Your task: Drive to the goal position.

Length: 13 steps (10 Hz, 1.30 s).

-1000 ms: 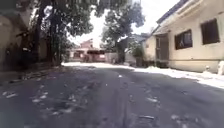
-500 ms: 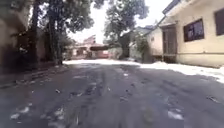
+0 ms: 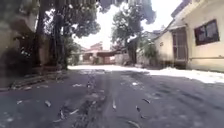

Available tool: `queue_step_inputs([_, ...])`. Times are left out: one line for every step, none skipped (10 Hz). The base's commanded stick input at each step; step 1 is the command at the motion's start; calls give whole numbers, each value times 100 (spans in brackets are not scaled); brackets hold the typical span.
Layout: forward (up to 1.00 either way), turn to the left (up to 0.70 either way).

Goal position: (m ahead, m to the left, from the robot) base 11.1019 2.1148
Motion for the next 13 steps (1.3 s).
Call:
queue_step_inputs([100, 1])
queue_step_inputs([100, 1])
queue_step_inputs([100, 1])
queue_step_inputs([100, 1])
queue_step_inputs([100, 1])
queue_step_inputs([100, 1])
queue_step_inputs([100, 1])
queue_step_inputs([100, 1])
queue_step_inputs([100, 1])
queue_step_inputs([100, 1])
queue_step_inputs([100, 1])
queue_step_inputs([100, 1])
queue_step_inputs([100, 1])
